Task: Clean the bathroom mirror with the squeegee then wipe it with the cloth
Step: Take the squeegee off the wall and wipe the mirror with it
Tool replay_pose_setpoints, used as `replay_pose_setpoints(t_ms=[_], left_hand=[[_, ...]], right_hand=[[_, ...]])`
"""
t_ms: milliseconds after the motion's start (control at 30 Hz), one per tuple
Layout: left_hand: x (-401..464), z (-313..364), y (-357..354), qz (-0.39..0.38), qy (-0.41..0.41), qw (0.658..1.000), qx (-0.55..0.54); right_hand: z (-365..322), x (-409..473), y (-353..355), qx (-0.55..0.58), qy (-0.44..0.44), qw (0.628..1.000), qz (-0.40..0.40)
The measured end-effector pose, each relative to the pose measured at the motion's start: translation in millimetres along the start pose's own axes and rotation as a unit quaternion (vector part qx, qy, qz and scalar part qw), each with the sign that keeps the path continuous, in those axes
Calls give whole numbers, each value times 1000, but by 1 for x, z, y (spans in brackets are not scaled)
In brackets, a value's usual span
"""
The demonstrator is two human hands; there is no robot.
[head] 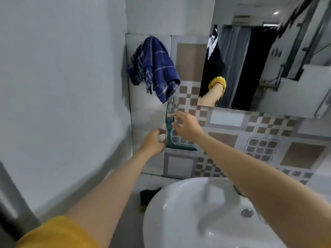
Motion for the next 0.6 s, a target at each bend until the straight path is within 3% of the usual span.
replay_pose_setpoints(t_ms=[333, 600], left_hand=[[33, -19, -15, -29, -24, 995, -88], [30, -6, -15, 14, -36, 974, -222]], right_hand=[[16, 30, -19, 62, -82, 993, 50], [12, 32, 4, 74, -54, 994, 65]])
Point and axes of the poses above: each hand's wrist, its own x-axis towards the middle knuckle, its own y-axis out of the back of the hand, z = x × y, the point moved 1 cm from there along x, towards the middle knuckle, and after that the axes turned 4 degrees about y, right-handed, at the moved point
